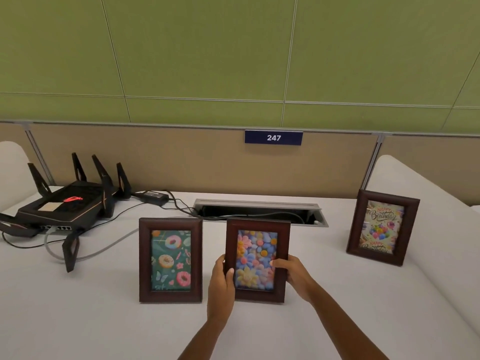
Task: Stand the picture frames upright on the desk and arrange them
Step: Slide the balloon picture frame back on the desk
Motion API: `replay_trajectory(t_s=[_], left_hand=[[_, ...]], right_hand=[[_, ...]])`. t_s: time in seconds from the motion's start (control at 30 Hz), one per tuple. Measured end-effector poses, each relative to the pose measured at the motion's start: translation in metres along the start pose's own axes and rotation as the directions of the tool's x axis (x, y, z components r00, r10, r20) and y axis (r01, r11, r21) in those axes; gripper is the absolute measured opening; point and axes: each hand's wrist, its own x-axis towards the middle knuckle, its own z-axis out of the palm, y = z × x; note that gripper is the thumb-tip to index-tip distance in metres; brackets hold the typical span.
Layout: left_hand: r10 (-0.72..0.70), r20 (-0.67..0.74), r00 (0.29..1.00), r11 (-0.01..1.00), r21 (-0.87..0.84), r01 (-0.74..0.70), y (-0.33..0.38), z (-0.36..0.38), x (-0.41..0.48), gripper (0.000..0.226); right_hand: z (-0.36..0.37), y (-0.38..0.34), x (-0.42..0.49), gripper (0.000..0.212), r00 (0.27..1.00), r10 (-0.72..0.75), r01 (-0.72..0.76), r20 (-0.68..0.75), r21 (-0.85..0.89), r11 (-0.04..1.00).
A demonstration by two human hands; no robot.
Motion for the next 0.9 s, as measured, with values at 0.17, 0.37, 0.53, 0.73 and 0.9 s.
replay_trajectory(t_s=[0.17, 0.37, 0.53, 0.73, 0.9], left_hand=[[-0.057, -0.134, 0.989, 0.998, -0.018, 0.055, 0.019, 0.016, 0.034, 0.038], [-0.110, -0.228, 0.967, 0.994, -0.017, 0.109, 0.024, 0.025, 0.084, 0.037], [-0.147, -0.314, 0.938, 0.987, 0.013, 0.159, 0.017, 0.031, 0.110, 0.041], [-0.230, -0.405, 0.885, 0.968, -0.002, 0.251, 0.014, 0.042, 0.121, 0.052], [-0.229, -0.429, 0.874, 0.967, 0.004, 0.256, 0.010, 0.044, 0.129, 0.055]], right_hand=[[-0.002, -0.019, 0.032, 0.022, 0.999, -0.025, 0.026, -0.022, 0.030, 0.999], [0.007, -0.035, 0.077, 0.022, 0.999, -0.037, 0.037, -0.034, 0.000, 0.999], [0.020, -0.033, 0.108, 0.025, 1.000, -0.014, 0.014, -0.027, 0.005, 1.000], [0.031, -0.031, 0.129, 0.023, 1.000, -0.002, 0.001, -0.030, -0.037, 0.999], [0.034, -0.033, 0.138, 0.034, 1.000, 0.013, -0.015, -0.029, -0.065, 0.998]])
